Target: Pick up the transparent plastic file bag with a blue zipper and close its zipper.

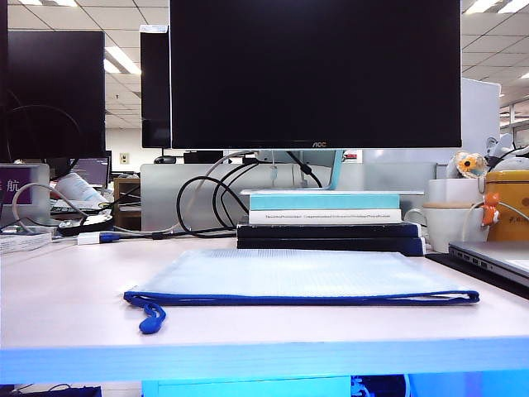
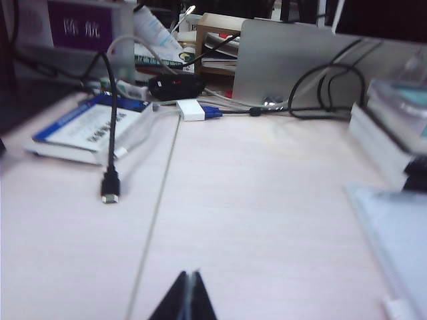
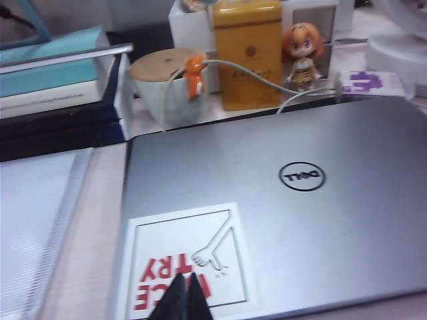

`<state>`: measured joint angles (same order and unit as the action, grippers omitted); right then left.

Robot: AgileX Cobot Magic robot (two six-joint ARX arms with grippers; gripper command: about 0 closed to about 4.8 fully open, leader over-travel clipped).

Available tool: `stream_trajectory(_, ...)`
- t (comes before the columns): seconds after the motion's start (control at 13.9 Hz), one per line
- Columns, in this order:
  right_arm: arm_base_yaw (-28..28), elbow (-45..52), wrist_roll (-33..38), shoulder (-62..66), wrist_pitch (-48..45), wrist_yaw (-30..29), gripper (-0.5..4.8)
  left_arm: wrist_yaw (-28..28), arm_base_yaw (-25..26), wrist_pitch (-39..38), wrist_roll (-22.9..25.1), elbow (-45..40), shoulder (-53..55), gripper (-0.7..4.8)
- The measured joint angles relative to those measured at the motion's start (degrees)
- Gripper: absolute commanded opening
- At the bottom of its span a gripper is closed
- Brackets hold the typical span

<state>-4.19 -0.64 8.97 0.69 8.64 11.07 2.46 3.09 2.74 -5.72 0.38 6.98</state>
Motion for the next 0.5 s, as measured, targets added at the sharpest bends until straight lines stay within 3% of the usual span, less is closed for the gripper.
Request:
stream_trajectory(0.07,0.0,0.0,0.0,0.0,-0.1,-0.9,-0.01,0.0,0.0,0.0,-2.3,0.0,0.0,-0.04)
stream_trajectory(0.29,0.0,0.0,0.1,0.0,-0.1,-1.0,-0.01,0.7,0.0,0.0,-2.9,0.0,0.0,-0.04)
stream_trajectory(0.43,0.0,0.0,5.1,0.0,-0.2,-2.8,-0.01,7.6,0.0,0.0,-4.6,0.2,0.0,-0.04)
stream_trajectory(0.5,0.0,-0.1,11.4,0.0,-0.3,-3.8,-0.02,11.1,0.0,-0.3,-6.9,1.3,0.1,-0.04)
